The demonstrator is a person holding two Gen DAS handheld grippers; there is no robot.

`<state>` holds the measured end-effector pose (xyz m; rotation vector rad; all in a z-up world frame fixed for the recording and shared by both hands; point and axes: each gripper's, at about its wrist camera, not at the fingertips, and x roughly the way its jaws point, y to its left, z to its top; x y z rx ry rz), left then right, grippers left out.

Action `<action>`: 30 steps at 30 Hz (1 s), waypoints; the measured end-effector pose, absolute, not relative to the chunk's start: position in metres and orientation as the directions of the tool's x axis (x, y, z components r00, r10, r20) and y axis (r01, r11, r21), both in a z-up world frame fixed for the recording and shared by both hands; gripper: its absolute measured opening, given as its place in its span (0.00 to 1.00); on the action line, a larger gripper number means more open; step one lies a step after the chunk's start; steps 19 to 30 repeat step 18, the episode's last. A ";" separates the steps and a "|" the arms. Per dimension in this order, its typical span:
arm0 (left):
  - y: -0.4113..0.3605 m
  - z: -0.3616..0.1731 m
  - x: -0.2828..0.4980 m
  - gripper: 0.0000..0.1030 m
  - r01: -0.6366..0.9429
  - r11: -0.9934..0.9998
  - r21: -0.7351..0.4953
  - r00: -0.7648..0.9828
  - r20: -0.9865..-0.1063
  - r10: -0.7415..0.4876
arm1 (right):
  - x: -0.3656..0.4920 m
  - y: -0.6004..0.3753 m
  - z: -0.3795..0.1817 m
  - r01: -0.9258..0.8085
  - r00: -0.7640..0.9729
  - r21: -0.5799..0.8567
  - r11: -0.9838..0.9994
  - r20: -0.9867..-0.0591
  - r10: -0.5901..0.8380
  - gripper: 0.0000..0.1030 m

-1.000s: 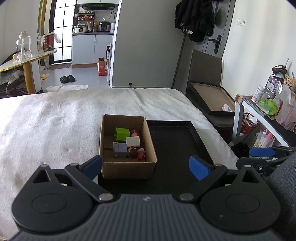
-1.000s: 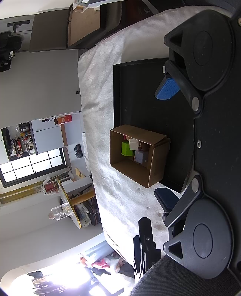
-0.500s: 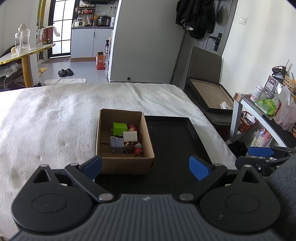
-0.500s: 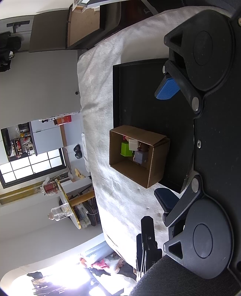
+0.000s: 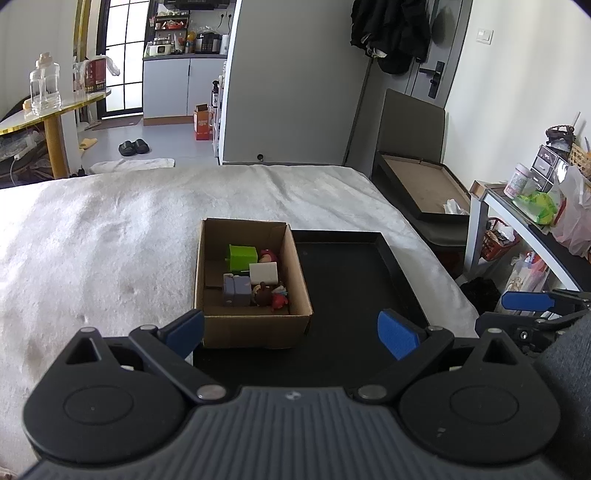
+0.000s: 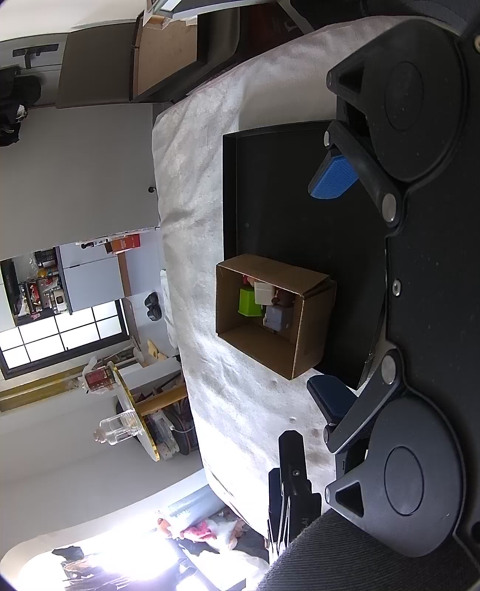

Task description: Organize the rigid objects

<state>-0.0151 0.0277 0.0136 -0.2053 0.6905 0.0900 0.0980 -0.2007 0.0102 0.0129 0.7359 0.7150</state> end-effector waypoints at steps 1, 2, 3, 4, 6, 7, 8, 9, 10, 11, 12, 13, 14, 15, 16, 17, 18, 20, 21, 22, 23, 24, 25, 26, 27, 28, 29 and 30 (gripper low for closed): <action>0.027 0.013 -0.015 0.97 -0.151 0.976 -0.155 0.767 -0.641 0.017 | 0.098 -0.201 0.010 -0.591 0.517 0.252 0.766 -0.610 0.600 1.00; 0.027 0.014 -0.015 0.97 -0.152 0.977 -0.152 0.767 -0.641 0.020 | 0.098 -0.201 0.010 -0.591 0.517 0.253 0.766 -0.611 0.600 1.00; 0.027 0.014 -0.015 0.97 -0.152 0.977 -0.147 0.768 -0.640 0.023 | 0.098 -0.201 0.010 -0.591 0.517 0.252 0.767 -0.611 0.599 1.00; 0.027 0.014 -0.015 0.97 -0.153 0.977 -0.146 0.769 -0.639 0.025 | 0.098 -0.201 0.010 -0.591 0.518 0.252 0.766 -0.610 0.600 1.00; 0.027 0.014 -0.015 0.97 -0.152 0.977 -0.147 0.766 -0.642 0.022 | 0.098 -0.201 0.010 -0.591 0.514 0.256 0.765 -0.611 0.602 1.00; 0.028 0.014 -0.015 0.97 -0.154 0.977 -0.147 0.766 -0.643 0.024 | 0.098 -0.201 0.010 -0.590 0.514 0.257 0.765 -0.611 0.602 1.00; 0.028 0.014 -0.015 0.97 -0.155 0.977 -0.145 0.765 -0.643 0.026 | 0.099 -0.201 0.009 -0.589 0.513 0.259 0.765 -0.612 0.602 1.00; 0.026 0.014 -0.014 0.97 -0.156 0.977 -0.143 0.765 -0.644 0.028 | 0.098 -0.201 0.009 -0.588 0.513 0.260 0.766 -0.612 0.602 1.00; 0.026 0.014 -0.014 0.97 -0.156 0.977 -0.142 0.765 -0.644 0.028 | 0.098 -0.201 0.009 -0.589 0.514 0.257 0.766 -0.612 0.601 1.00; 0.026 0.014 -0.014 0.97 -0.155 0.978 -0.143 0.764 -0.644 0.027 | 0.099 -0.201 0.009 -0.589 0.515 0.256 0.766 -0.612 0.601 1.00; 0.026 0.014 -0.014 0.97 -0.154 0.978 -0.144 0.764 -0.645 0.025 | 0.098 -0.201 0.009 -0.589 0.515 0.256 0.767 -0.612 0.600 1.00; 0.026 0.014 -0.014 0.97 -0.152 0.978 -0.146 0.764 -0.645 0.023 | 0.099 -0.201 0.009 -0.589 0.514 0.257 0.766 -0.612 0.601 1.00; 0.027 0.014 -0.014 0.97 -0.151 0.978 -0.147 0.763 -0.646 0.020 | 0.099 -0.201 0.009 -0.588 0.513 0.258 0.766 -0.613 0.601 1.00; 0.027 0.013 -0.014 0.97 -0.150 0.977 -0.149 0.763 -0.646 0.018 | 0.098 -0.201 0.009 -0.586 0.513 0.259 0.768 -0.614 0.599 1.00; 0.027 0.013 -0.014 0.97 -0.149 0.977 -0.151 0.762 -0.647 0.016 | 0.098 -0.202 0.008 -0.584 0.513 0.261 0.769 -0.615 0.598 1.00; 0.027 0.013 -0.013 0.97 -0.147 0.977 -0.154 0.762 -0.648 0.013 | 0.098 -0.202 0.008 -0.582 0.512 0.263 0.769 -0.616 0.598 1.00; 0.028 0.012 -0.013 0.97 -0.143 0.977 -0.158 0.760 -0.650 0.006 | 0.098 -0.202 0.008 -0.583 0.513 0.262 0.769 -0.616 0.598 1.00; 0.028 0.012 -0.013 0.97 -0.143 0.977 -0.158 0.760 -0.650 0.006 | 0.098 -0.202 0.008 -0.583 0.513 0.262 0.769 -0.616 0.598 1.00; 0.028 0.012 -0.013 0.97 -0.143 0.977 -0.158 0.760 -0.650 0.006 | 0.098 -0.202 0.008 -0.583 0.513 0.262 0.769 -0.616 0.598 1.00; 0.028 0.012 -0.013 0.97 -0.143 0.977 -0.158 0.760 -0.650 0.006 | 0.098 -0.202 0.008 -0.583 0.513 0.262 0.769 -0.616 0.598 1.00; 0.028 0.012 -0.013 0.97 -0.143 0.977 -0.158 0.760 -0.650 0.006 | 0.098 -0.202 0.008 -0.583 0.513 0.262 0.769 -0.616 0.598 1.00; 0.028 0.012 -0.013 0.97 -0.143 0.977 -0.158 0.760 -0.650 0.006 | 0.098 -0.202 0.008 -0.583 0.513 0.262 0.769 -0.616 0.598 1.00; 0.028 0.012 -0.013 0.97 -0.143 0.977 -0.158 0.760 -0.650 0.006 | 0.098 -0.202 0.008 -0.583 0.513 0.262 0.769 -0.616 0.598 1.00; 0.028 0.012 -0.013 0.97 -0.143 0.977 -0.158 0.760 -0.650 0.006 | 0.098 -0.202 0.008 -0.583 0.513 0.262 0.769 -0.616 0.598 1.00; 0.028 0.012 -0.013 0.97 -0.143 0.977 -0.158 0.760 -0.650 0.006 | 0.098 -0.202 0.008 -0.583 0.513 0.262 0.769 -0.616 0.598 1.00; 0.028 0.012 -0.013 0.97 -0.143 0.977 -0.158 0.760 -0.650 0.006 | 0.098 -0.202 0.008 -0.583 0.513 0.262 0.769 -0.616 0.598 1.00; 0.028 0.012 -0.013 0.97 -0.143 0.977 -0.158 0.760 -0.650 0.006 | 0.098 -0.202 0.008 -0.583 0.513 0.262 0.769 -0.616 0.598 1.00; 0.028 0.012 -0.013 0.97 -0.143 0.977 -0.158 0.760 -0.650 0.006 | 0.098 -0.202 0.008 -0.583 0.513 0.262 0.769 -0.616 0.598 1.00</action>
